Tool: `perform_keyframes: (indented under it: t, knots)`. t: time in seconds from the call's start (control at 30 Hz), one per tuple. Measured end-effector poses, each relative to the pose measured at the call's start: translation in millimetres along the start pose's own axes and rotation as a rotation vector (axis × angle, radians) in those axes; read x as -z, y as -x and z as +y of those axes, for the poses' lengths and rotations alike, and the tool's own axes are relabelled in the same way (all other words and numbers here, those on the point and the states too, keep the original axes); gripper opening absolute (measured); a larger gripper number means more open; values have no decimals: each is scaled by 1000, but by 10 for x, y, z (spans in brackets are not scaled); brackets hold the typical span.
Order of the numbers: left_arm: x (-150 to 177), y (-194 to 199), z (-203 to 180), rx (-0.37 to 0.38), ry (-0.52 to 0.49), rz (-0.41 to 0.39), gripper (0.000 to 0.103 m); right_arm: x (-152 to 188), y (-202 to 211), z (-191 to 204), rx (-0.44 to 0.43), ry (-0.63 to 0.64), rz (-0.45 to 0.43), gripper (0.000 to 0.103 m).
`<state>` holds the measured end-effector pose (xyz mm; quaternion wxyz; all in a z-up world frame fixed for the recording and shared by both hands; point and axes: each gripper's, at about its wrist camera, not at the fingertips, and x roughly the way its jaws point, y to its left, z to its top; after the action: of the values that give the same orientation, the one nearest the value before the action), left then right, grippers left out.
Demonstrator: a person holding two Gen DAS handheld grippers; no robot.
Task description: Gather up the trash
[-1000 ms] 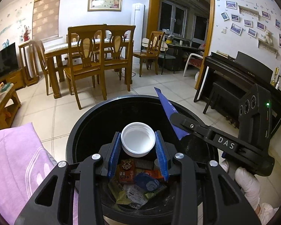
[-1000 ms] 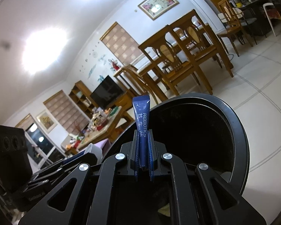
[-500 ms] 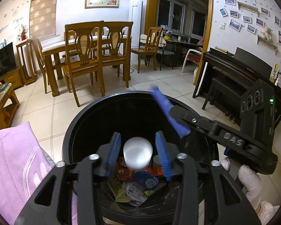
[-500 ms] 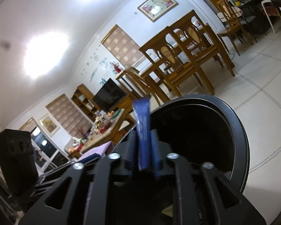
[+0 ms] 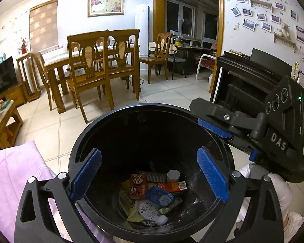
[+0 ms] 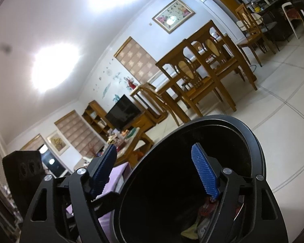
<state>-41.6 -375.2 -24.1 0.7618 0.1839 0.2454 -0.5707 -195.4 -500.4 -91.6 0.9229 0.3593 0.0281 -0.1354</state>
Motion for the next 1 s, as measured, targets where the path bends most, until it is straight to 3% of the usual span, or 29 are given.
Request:
perform_keyframes:
  t: [0.43,0.7,1.0]
  knots:
    - [27,-8,-24,2,-5,5,98,18,41,101,-4,-23,-8,97]
    - [78,68,59,-2,19,7,98,-39,128,262,-16,-3,-24,98]
    - [151,578,410,-80,123,-67,98,76,-22,745,-38,44,37,98]
